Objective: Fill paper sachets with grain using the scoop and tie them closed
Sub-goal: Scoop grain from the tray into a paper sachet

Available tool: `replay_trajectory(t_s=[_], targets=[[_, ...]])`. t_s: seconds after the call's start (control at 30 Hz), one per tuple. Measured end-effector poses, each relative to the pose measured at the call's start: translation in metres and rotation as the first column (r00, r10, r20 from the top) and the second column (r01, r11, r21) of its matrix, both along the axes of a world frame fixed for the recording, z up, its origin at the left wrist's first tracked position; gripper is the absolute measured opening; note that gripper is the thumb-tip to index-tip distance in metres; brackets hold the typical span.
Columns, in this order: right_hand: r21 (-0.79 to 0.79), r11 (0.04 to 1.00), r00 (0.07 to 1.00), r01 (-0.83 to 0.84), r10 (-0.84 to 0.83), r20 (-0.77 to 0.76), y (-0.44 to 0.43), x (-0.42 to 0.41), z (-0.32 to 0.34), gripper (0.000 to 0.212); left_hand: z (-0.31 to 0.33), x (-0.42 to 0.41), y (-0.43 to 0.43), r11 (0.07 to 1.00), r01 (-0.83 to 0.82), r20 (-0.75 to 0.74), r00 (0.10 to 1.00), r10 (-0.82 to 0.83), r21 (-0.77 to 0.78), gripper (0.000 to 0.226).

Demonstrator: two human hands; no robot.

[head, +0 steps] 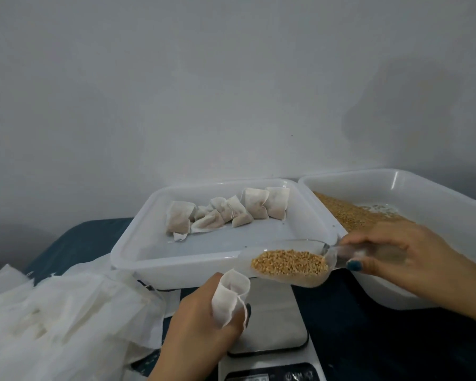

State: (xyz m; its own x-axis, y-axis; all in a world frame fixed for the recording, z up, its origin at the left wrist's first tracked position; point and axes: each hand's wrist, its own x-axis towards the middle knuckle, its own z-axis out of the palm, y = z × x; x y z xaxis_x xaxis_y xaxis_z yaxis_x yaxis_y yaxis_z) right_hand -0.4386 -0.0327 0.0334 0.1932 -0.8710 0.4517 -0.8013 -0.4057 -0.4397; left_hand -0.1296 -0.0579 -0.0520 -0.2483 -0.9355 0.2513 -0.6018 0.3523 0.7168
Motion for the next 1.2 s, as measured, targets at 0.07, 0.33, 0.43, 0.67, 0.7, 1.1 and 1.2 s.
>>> replay_trajectory(t_s=[0.07,0.33,0.43,0.67,0.7,1.1,1.2], targets=[[-0.043,0.999,0.997,-0.002,-0.002,-0.076,-0.001,0.002,0.003,0.043,0.001,0.001,0.0,1.0,-0.016,0.002,1.0,0.016,-0.025,0.017],[-0.135,0.99,0.947,-0.043,-0.002,-0.321,-0.004,0.01,0.02,0.037,0.005,0.001,0.0,0.998,0.014,0.059,0.998,-0.011,-0.053,0.034],[-0.172,0.983,0.914,-0.069,-0.006,-0.406,-0.003,0.012,0.027,0.036,0.004,0.0,-0.001,0.999,0.04,0.091,0.995,-0.037,-0.031,0.038],[-0.212,0.97,0.829,-0.117,-0.022,-0.559,0.001,0.019,0.04,0.034,0.006,-0.003,0.003,0.992,0.123,0.079,0.989,-0.124,0.024,0.034],[-0.212,0.97,0.818,-0.121,-0.024,-0.575,0.001,0.02,0.042,0.034,0.006,-0.004,0.003,0.989,0.138,0.065,0.988,-0.141,0.045,0.034],[-0.232,0.957,0.767,-0.175,-0.016,-0.642,-0.001,0.024,0.054,0.034,0.005,-0.008,0.007,0.98,0.184,-0.032,0.983,-0.182,0.077,0.04],[-0.246,0.949,0.753,-0.195,-0.016,-0.658,-0.001,0.025,0.055,0.033,0.005,-0.009,0.008,0.978,0.195,-0.055,0.98,-0.191,0.071,0.041]])
